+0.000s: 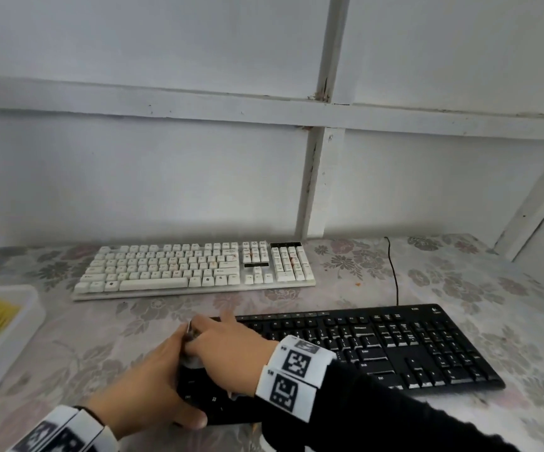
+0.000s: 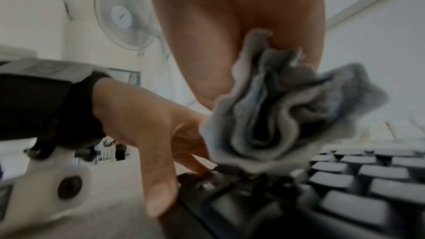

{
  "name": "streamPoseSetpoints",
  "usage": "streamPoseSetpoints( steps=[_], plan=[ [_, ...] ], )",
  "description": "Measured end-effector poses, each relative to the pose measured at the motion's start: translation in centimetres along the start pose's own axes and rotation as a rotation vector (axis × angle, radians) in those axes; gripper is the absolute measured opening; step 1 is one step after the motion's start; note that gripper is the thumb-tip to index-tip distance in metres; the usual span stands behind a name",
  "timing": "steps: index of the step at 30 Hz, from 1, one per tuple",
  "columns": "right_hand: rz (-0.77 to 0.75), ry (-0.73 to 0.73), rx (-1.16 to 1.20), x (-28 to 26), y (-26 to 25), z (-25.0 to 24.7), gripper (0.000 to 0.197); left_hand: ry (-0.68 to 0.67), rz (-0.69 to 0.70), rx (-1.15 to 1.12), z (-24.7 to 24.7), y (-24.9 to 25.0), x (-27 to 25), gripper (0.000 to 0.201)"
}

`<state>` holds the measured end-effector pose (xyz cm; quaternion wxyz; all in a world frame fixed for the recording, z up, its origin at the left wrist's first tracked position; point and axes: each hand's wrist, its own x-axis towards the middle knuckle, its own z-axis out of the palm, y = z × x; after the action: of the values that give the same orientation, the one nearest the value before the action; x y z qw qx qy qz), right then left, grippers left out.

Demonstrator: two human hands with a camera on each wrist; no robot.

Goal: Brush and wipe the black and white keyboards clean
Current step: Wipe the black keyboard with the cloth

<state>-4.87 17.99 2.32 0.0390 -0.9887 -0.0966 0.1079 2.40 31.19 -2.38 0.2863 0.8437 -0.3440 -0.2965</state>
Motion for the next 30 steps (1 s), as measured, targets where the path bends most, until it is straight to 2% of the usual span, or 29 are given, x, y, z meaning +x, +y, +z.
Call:
streamPoseSetpoints(
  steps=[4, 9, 11, 13, 15, 17, 20, 24, 28, 30],
  plan=[
    [0.077, 0.006, -0.002, -2.5, 1.4, -0.4, 0.032, -0.03, 0.094, -0.11, 0.4, -0.6, 0.4, 0.113],
    [0.126, -0.006, -0.016, -5.5, 4.5, -0.2, 0.034, -0.034, 0.085, -0.168, 0.2, 0.4, -0.4, 0.096],
    [0.176, -0.029, -0.022, -6.3, 5.4, -0.1, 0.029, -0.035, 0.087, -0.179, 0.1, 0.7, -0.7, 0.094],
    [0.239, -0.027, -0.049, -6.7, 5.8, -0.5, 0.016, -0.03, 0.07, -0.19, 0.1, 0.9, -0.8, 0.092],
    [0.266, -0.006, -0.042, -6.6, 5.7, -1.1, 0.033, -0.032, 0.057, -0.189, 0.1, 1.0, -0.9, 0.096],
    [0.202, 0.031, -0.026, -6.1, 4.4, -2.0, 0.039, -0.028, 0.039, -0.173, 0.0, 1.3, -1.1, 0.1],
    [0.009, 0.055, 0.006, -3.6, 1.2, -1.9, 0.016, -0.059, 0.014, -0.129, -0.3, 1.7, -1.0, 0.104],
    [0.084, 0.015, 0.046, -0.9, -1.1, 0.0, 0.025, -0.057, -0.046, -0.023, -0.5, 1.8, -0.7, 0.122],
    [0.114, 0.002, -0.026, -2.7, 1.2, -0.2, 0.025, -0.041, 0.016, -0.118, -0.3, 1.7, -1.0, 0.096],
    [0.147, -0.027, -0.008, -4.5, 2.8, -0.8, 0.023, -0.032, 0.026, -0.133, -0.2, 1.7, -1.2, 0.094]
  ],
)
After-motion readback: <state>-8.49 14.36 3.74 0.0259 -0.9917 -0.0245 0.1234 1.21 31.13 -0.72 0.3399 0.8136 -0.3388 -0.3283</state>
